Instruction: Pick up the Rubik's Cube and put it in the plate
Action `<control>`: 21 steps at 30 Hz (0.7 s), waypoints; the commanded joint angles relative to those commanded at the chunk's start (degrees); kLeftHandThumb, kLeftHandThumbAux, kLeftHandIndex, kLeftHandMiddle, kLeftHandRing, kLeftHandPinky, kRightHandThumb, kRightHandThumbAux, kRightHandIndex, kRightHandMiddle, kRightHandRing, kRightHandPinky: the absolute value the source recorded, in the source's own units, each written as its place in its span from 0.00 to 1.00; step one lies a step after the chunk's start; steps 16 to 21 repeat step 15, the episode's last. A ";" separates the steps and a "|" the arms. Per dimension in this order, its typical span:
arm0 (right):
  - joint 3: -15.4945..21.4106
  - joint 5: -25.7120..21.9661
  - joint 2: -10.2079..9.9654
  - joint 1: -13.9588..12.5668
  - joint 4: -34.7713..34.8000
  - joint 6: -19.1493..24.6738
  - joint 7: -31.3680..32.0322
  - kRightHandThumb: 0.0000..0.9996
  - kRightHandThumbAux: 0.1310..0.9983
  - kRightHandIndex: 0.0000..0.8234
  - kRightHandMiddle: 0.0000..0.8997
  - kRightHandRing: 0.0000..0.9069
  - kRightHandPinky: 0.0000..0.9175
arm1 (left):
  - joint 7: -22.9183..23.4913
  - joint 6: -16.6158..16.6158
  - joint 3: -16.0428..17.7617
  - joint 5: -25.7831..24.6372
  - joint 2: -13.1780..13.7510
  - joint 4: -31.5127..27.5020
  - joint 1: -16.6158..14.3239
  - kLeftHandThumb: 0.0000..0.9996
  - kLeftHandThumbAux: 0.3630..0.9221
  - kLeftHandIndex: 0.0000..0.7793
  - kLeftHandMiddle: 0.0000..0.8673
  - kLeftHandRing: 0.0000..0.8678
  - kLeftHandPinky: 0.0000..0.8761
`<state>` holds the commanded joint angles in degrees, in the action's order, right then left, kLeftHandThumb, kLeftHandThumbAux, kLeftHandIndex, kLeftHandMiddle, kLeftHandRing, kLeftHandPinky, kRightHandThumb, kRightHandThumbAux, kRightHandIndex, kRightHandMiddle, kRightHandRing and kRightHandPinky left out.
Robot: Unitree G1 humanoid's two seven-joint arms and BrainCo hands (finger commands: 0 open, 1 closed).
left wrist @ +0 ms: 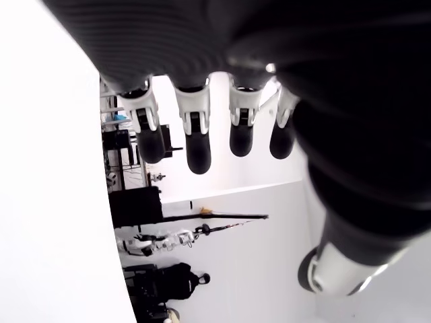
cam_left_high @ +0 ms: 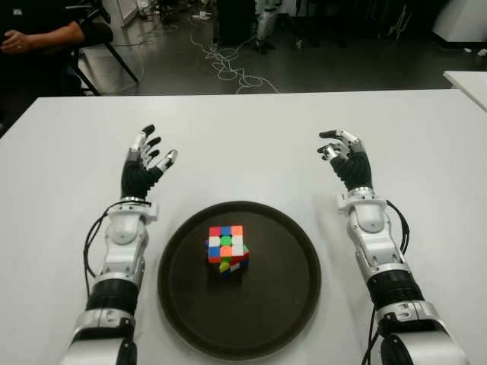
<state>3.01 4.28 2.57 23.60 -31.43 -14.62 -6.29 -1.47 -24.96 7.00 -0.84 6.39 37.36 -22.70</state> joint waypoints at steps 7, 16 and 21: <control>-0.11 0.39 0.01 -0.09 0.03 0.07 -0.38 0.69 0.68 0.50 0.45 0.46 0.48 | 0.18 0.10 -0.15 0.23 -0.02 -0.13 0.24 0.18 0.64 0.07 0.09 0.10 0.11; -0.20 0.43 0.11 -0.11 0.17 0.36 -0.18 0.70 0.68 0.50 0.46 0.48 0.49 | 0.28 0.56 -0.07 -0.19 -0.31 -0.87 0.61 0.18 0.63 0.06 0.09 0.10 0.11; -0.20 0.43 0.11 -0.11 0.17 0.36 -0.18 0.70 0.68 0.50 0.46 0.48 0.49 | 0.28 0.56 -0.07 -0.19 -0.31 -0.87 0.61 0.18 0.63 0.06 0.09 0.10 0.11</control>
